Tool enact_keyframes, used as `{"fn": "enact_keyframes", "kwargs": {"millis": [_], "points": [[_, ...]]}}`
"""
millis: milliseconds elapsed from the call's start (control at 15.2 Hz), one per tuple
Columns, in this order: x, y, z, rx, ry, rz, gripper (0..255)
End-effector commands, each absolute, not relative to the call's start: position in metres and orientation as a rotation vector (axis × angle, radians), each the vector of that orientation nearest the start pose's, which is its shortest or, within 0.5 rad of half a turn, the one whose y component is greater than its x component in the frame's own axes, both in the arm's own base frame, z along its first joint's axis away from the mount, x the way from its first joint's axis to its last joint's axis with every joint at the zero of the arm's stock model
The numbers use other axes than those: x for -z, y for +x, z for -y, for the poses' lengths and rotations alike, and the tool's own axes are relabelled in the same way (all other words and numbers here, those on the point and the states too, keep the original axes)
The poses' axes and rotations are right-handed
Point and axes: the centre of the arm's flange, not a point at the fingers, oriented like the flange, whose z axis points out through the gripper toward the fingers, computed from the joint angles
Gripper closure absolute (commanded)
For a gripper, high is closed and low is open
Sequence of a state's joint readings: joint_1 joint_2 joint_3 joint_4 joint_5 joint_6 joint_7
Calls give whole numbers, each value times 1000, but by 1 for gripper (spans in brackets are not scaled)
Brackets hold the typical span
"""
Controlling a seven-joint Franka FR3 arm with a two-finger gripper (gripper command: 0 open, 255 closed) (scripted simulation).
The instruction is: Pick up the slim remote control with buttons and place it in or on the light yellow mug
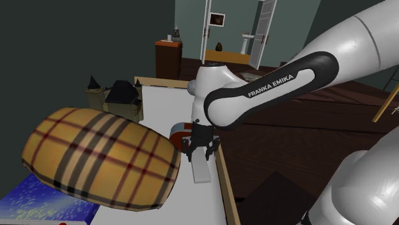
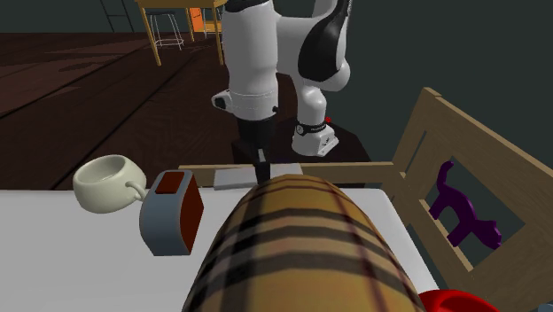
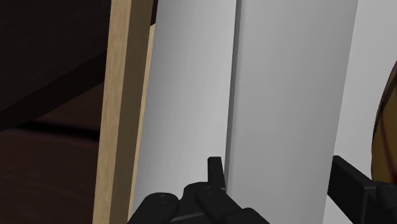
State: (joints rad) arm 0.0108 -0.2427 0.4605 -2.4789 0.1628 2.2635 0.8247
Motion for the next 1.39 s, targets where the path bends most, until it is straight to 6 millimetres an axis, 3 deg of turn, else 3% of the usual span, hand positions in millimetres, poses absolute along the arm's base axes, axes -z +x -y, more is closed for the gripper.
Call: {"fn": "enact_keyframes", "kwargs": {"millis": [0, 660, 1320], "points": [[-383, 399, -207, -7, -3037, -724, 255], [-434, 399, -207, -7, -3037, -724, 255], [-435, 492, -114, -7, -3037, -724, 255]]}}
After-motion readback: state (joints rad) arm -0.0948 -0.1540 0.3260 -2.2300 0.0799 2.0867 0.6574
